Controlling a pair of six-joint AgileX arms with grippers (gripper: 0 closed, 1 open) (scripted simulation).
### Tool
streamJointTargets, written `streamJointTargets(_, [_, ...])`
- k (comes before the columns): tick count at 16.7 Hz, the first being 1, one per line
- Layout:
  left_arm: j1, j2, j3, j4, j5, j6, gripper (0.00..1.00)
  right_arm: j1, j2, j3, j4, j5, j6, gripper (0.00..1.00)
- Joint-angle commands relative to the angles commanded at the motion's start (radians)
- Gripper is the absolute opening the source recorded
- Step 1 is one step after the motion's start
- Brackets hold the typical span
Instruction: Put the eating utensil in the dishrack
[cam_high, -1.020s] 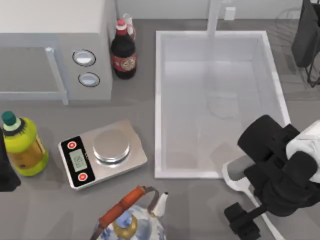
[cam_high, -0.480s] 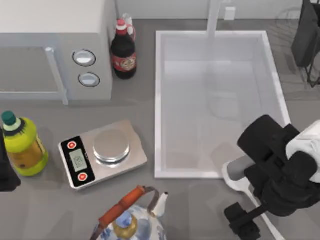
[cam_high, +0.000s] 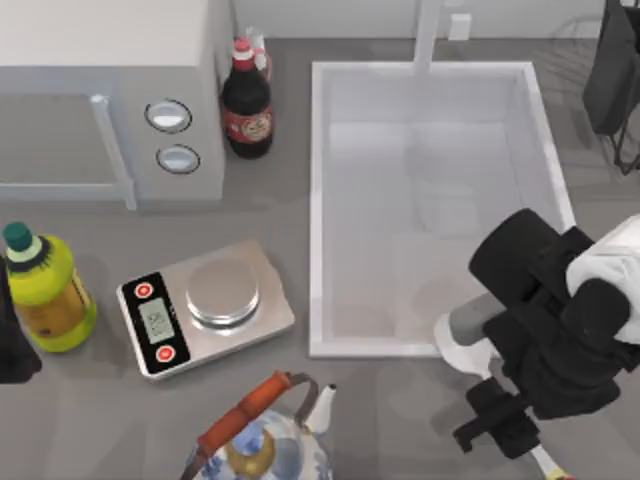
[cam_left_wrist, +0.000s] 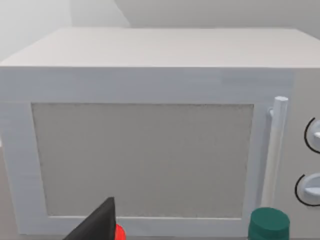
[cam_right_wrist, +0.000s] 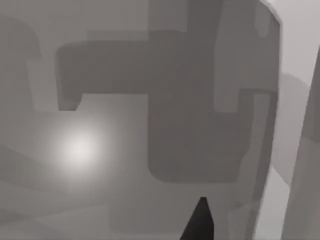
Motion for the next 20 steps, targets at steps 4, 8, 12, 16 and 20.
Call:
streamJointTargets(4, [0.000, 0.000, 0.000, 0.000, 0.000, 0.000, 1.00, -0.001, -0.034, 0.196, -0.239, 0.001, 0.000, 0.00])
streamJointTargets(8, [0.000, 0.000, 0.000, 0.000, 0.000, 0.000, 1.00, -0.003, -0.089, 0.418, -0.562, 0.000, -0.006, 0.00])
streamJointTargets(12, [0.000, 0.000, 0.000, 0.000, 0.000, 0.000, 1.00, -0.010, -0.148, 0.575, -0.740, -0.001, -0.013, 0.00])
streamJointTargets(16, [0.000, 0.000, 0.000, 0.000, 0.000, 0.000, 1.00, -0.013, -0.161, 0.601, -0.767, -0.001, -0.014, 0.00])
streamJointTargets(20, [0.000, 0.000, 0.000, 0.000, 0.000, 0.000, 1.00, -0.020, -0.163, 0.598, -0.752, -0.008, -0.014, 0.00])
